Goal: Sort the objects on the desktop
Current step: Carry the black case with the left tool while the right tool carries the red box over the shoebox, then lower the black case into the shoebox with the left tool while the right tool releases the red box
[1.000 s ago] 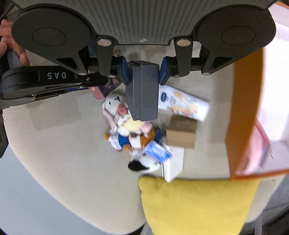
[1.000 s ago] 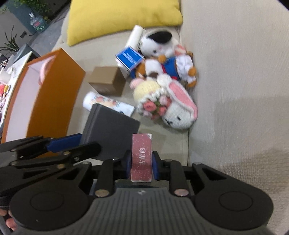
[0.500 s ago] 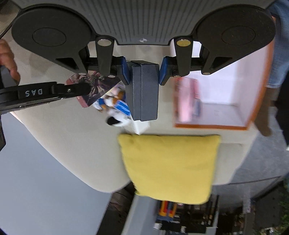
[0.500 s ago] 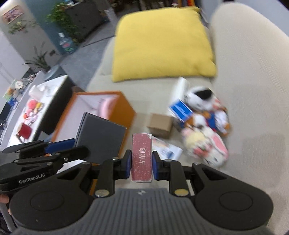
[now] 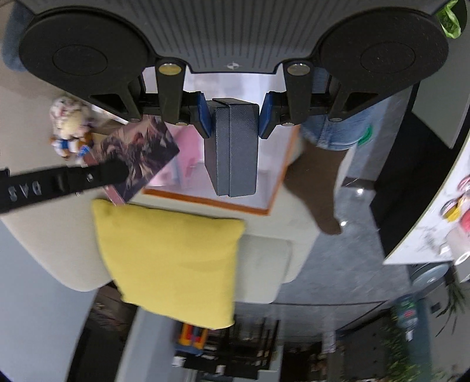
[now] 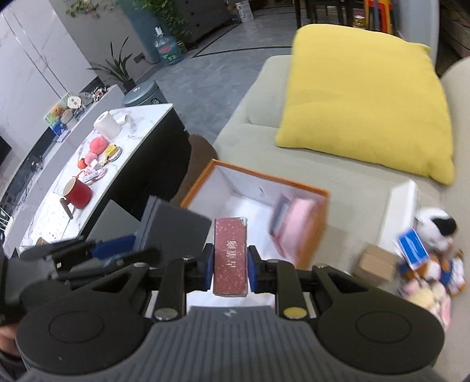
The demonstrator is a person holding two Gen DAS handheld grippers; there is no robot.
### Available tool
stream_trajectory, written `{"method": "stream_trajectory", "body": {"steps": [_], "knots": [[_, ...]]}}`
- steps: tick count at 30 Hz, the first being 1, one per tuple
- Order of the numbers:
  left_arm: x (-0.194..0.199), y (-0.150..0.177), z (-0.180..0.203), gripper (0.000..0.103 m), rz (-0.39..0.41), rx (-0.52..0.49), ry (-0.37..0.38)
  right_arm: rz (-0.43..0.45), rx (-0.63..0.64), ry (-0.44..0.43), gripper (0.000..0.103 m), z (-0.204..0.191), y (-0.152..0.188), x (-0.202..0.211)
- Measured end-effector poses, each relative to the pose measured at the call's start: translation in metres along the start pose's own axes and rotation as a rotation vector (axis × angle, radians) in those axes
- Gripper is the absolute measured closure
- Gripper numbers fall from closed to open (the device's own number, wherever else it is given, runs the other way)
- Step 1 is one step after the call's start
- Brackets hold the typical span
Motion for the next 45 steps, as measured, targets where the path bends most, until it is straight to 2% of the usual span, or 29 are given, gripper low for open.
{"method": "stream_trajectory", "body": {"steps": [6, 9, 13, 19, 23, 27, 30, 34, 40, 45], "knots": [[-0.021, -0.002, -0.020, 0.063, -0.016, 0.031, 0.005, -0.063, 0.020, 0.056, 0.079, -0.028, -0.031, -0.055], [-0.039, -0.006, -0.020, 0.063, -0.035, 0.019, 0.022, -0.103, 0.034, 0.129, 0.079, -0.032, -0.039, -0.082], [-0.069, -0.007, -0.019, 0.063, -0.071, -0.014, 0.015, -0.169, 0.004, 0.199, 0.079, -0.027, -0.047, -0.114], [-0.110, -0.007, -0.019, 0.063, -0.107, -0.042, 0.006, -0.183, -0.021, 0.263, 0.079, -0.018, -0.049, -0.137], [-0.125, -0.006, -0.023, 0.063, -0.106, -0.024, 0.026, -0.195, -0.052, 0.283, 0.079, -0.015, -0.050, -0.153], [-0.131, -0.006, -0.026, 0.063, -0.104, 0.005, 0.043, -0.165, -0.044, 0.309, 0.077, -0.017, -0.053, -0.156], [-0.132, -0.005, -0.024, 0.064, -0.104, 0.025, 0.083, -0.189, -0.065, 0.285, 0.076, -0.014, -0.053, -0.161], [-0.132, -0.006, -0.015, 0.065, -0.094, 0.007, 0.093, -0.178, -0.065, 0.270, 0.076, -0.012, -0.054, -0.161], [-0.129, -0.001, -0.005, 0.065, -0.083, -0.074, 0.085, -0.117, -0.054, 0.248, 0.075, -0.006, -0.054, -0.132], [-0.126, 0.005, -0.009, 0.065, -0.123, -0.081, 0.091, -0.085, -0.049, 0.229, 0.074, 0.007, -0.042, -0.105]]}}
Point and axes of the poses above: each gripper's, at about its wrist camera, not at the fingertips, and x roughly against the way its jaws point, z to its right, y to its underside, the point moved 5 cm from there along -x, roughly the way its jaws point, and after that the axes turned 14 degrees about y, right-handed, at the moved point
